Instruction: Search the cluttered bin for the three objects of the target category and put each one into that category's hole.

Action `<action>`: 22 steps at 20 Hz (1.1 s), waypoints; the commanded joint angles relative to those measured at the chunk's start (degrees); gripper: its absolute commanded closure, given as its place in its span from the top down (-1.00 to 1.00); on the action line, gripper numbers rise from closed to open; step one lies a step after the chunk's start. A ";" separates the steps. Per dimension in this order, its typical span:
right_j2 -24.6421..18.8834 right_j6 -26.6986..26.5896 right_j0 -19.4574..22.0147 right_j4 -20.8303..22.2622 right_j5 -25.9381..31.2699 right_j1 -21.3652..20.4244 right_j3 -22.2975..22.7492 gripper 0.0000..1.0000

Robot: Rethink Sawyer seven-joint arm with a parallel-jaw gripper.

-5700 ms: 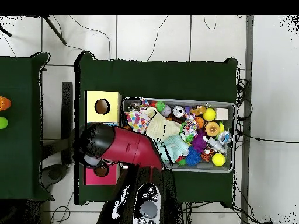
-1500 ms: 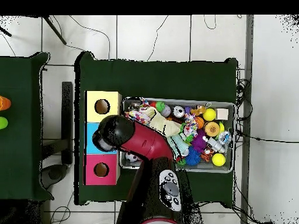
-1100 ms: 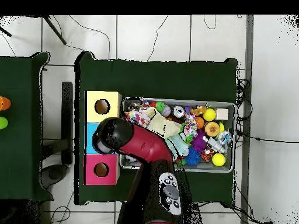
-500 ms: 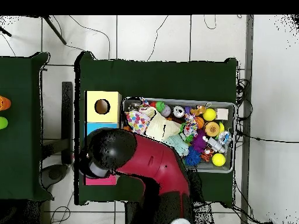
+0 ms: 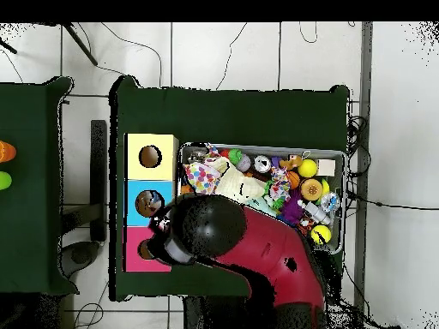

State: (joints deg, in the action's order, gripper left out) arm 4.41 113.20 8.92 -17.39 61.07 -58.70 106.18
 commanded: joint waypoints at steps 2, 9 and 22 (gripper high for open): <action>-3.77 -5.52 4.39 5.57 -12.72 5.80 8.27 -1.00; -6.00 -7.26 7.56 8.89 -15.43 8.00 7.50 -1.00; -9.21 -7.33 10.55 9.54 -16.84 7.77 9.41 -1.00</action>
State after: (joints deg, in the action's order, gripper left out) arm 2.21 113.20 16.50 -10.18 46.72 -53.70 109.70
